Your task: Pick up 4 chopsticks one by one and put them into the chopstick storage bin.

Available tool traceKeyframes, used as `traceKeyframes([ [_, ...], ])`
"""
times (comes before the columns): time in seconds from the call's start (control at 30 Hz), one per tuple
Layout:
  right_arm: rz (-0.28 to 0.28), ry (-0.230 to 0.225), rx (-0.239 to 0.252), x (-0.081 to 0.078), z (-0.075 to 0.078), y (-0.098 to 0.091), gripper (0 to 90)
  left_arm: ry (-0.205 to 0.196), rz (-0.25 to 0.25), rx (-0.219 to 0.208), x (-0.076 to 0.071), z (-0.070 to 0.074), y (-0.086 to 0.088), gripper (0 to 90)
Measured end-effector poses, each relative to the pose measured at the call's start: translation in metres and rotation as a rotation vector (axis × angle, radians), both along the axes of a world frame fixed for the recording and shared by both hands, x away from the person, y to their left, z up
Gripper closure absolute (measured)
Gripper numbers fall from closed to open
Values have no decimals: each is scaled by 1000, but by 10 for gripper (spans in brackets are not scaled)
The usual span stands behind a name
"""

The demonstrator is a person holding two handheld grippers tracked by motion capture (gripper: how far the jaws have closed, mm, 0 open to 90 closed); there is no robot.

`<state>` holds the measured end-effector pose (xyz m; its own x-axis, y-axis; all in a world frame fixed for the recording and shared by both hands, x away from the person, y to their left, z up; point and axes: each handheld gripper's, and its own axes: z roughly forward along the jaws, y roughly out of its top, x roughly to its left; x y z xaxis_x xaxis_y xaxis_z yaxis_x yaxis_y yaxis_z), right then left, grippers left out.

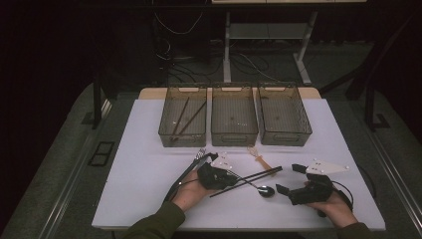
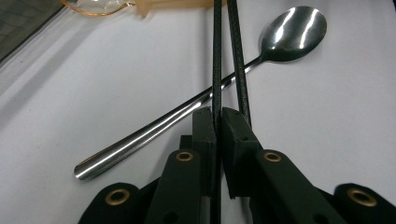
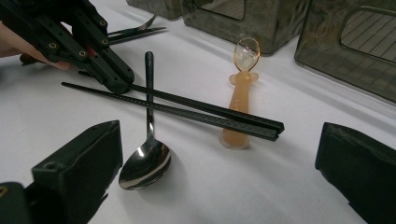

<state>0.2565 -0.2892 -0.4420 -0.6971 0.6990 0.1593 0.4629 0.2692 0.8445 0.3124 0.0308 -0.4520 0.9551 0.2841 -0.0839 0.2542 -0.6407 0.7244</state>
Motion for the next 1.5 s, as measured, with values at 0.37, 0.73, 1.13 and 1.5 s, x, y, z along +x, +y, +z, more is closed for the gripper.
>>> traceKeyframes([
  [0.37,2,1,1,0,0,0,9,-15,1,-4,-1,0,0,855],
  [0.73,1,2,4,0,0,0,9,-32,9,-3,-2,5,4,856],
  [1.13,6,10,6,0,-1,2,9,-31,30,-41,-4,20,20,856],
  [1.5,8,8,3,0,-1,2,9,-28,51,-74,-4,32,43,855],
])
